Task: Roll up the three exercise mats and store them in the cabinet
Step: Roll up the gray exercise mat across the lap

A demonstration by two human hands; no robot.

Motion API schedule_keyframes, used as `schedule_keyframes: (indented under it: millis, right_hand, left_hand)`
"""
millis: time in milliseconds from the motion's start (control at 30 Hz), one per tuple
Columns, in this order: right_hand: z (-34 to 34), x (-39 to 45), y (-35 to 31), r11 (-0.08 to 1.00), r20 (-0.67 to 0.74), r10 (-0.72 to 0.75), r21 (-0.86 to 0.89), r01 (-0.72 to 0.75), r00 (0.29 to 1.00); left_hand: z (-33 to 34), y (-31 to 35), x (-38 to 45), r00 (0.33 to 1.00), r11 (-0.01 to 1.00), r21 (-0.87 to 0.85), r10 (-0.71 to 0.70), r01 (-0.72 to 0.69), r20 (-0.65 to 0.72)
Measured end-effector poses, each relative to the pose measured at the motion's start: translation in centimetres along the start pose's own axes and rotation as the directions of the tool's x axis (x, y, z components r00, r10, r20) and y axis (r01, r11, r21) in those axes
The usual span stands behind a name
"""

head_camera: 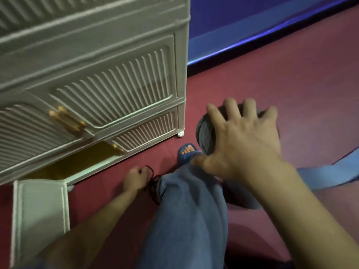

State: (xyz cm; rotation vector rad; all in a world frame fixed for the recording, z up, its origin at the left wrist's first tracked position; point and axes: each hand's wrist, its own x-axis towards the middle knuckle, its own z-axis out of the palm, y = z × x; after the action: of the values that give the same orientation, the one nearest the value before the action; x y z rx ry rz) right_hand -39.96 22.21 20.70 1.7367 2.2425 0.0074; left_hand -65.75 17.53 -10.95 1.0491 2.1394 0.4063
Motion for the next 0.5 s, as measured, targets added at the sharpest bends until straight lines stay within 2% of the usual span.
schedule_keyframes:
  millis: [100,200,333,400,433,500]
  right_hand:
    - [0.2,-4.2,0.6,0.997,0.052,-0.043,-0.055,0.046,0.998]
    - [0.6,-8.5,1.6,0.999,0.036,-0.051,0.001,0.051,0.998]
    - [0.7,-13.1,5.1,0.999,0.018,-0.012,0.041,0.012,1.000]
    - [0.0,-15.7,7.5,0.985,0.039,0.126,0.116,-0.129,0.991]
    - [-0.1,-17.0,8.5,0.964,0.035,0.202,0.171,-0.205,0.979]
    - [0.3,-19.2,9.0,0.914,0.004,0.320,0.264,-0.309,0.947]
  left_hand:
    - [-4.8,3.1,-2.0,0.992,0.988,-0.136,0.065,-0.080,-0.113]
    - [-9.5,6.9,-5.0,0.993,0.960,-0.256,0.104,-0.116,-0.060]
    - [-15.0,14.1,-13.0,0.949,0.838,-0.493,0.308,-0.235,0.071]
    - [-17.1,17.9,-19.2,0.874,0.738,-0.599,0.469,-0.309,0.126]
    - [-17.8,19.6,-22.8,0.810,0.692,-0.637,0.559,-0.339,0.177]
    - [-17.4,21.7,-29.1,0.633,0.646,-0.658,0.705,-0.386,0.321]
